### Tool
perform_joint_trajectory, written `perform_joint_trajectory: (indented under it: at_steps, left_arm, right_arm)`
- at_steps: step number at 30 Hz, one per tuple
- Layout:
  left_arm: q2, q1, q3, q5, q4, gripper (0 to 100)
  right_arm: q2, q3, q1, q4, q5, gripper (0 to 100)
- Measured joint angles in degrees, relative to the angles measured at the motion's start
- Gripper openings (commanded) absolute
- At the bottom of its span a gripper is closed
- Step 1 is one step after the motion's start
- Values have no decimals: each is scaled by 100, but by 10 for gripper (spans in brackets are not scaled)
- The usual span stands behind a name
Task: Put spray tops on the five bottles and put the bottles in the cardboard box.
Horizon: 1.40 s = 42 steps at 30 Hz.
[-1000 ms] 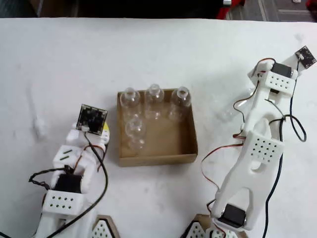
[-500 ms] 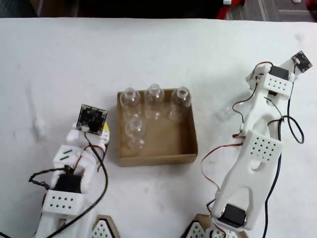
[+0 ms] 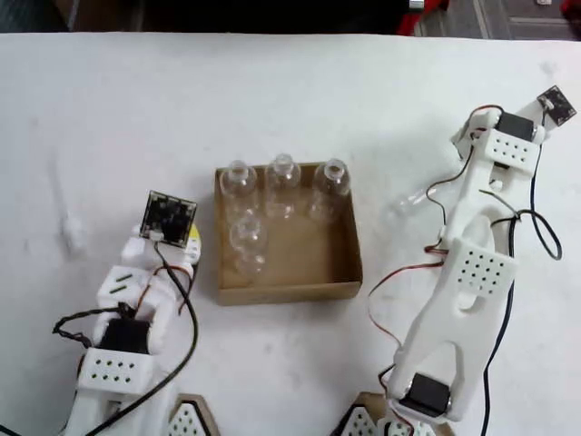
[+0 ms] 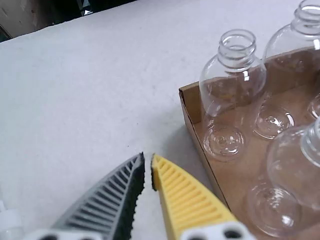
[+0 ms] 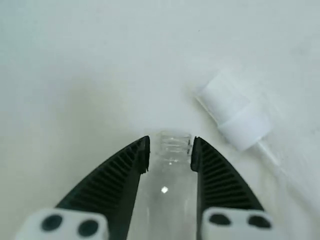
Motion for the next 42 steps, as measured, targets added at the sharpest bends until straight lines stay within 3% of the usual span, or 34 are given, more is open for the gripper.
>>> perform_joint_trajectory:
  at_steps: [31,36,42]
  left_arm:
    - [0,0,0,0,0,32]
    - [0,0,0,0,0,32]
    - [0,0,0,0,0,32]
  right_arm:
    - [0,0,-35,0,0,80]
    - [0,0,-35,0,0,161]
    - [0,0,-35,0,0,169]
